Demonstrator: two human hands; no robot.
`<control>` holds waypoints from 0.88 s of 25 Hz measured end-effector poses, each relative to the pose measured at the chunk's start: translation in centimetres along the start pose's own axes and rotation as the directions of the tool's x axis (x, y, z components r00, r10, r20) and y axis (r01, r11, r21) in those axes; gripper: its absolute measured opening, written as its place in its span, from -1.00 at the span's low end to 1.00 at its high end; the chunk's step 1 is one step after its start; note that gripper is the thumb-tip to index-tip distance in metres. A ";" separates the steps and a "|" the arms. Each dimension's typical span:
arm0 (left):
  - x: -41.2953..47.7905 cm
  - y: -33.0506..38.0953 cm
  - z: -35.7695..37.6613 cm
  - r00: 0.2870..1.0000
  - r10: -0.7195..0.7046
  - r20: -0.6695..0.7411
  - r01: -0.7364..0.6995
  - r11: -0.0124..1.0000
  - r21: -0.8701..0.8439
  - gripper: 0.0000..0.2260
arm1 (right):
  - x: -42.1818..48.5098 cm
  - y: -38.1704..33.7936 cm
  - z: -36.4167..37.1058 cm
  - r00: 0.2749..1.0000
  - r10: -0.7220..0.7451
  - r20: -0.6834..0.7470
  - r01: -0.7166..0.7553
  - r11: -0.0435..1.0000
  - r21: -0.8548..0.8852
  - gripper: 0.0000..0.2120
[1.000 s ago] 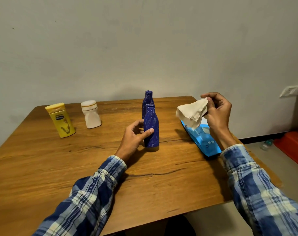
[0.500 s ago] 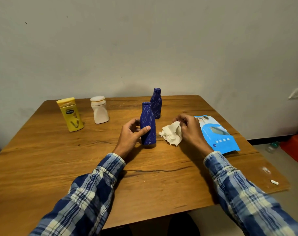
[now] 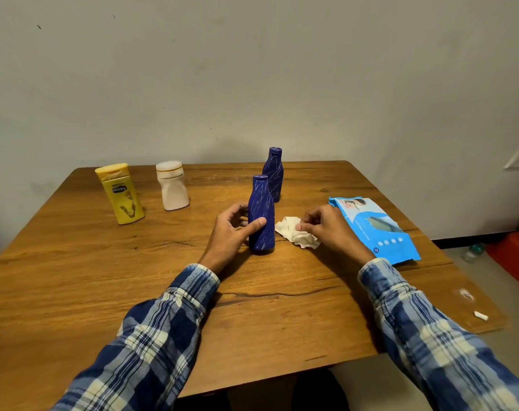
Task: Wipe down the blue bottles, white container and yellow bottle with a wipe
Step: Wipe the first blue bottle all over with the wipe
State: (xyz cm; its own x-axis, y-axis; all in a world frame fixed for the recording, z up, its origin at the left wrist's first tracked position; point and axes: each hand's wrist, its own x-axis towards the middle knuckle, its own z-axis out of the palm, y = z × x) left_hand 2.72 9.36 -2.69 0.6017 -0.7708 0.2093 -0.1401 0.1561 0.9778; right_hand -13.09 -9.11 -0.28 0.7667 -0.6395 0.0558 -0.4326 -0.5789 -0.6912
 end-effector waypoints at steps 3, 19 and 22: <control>0.1 -0.1 0.0 1.000 -0.001 0.001 0.001 1.000 0.005 -0.66 | 1.1 0.0 0.4 0.995 0.093 0.025 -0.089 0.989 -0.118 -0.60; 0.5 -0.4 -0.5 1.000 -0.001 -0.011 0.001 1.000 0.022 -0.63 | -0.3 -2.2 -0.1 0.997 0.023 -0.076 0.032 0.764 0.645 -0.72; 0.4 -0.3 -0.6 1.000 0.008 -0.010 -0.007 0.999 0.041 -0.65 | -0.6 -3.2 -0.1 0.995 0.012 -0.103 0.068 0.675 0.735 -0.61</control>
State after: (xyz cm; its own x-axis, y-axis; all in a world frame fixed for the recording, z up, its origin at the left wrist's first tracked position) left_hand 3.51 9.37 -2.88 0.6084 -0.7634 0.2169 -0.1767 0.1361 0.9748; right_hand -12.25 -6.91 1.96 0.7087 -0.6950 0.1216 0.1086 -0.0628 -0.9921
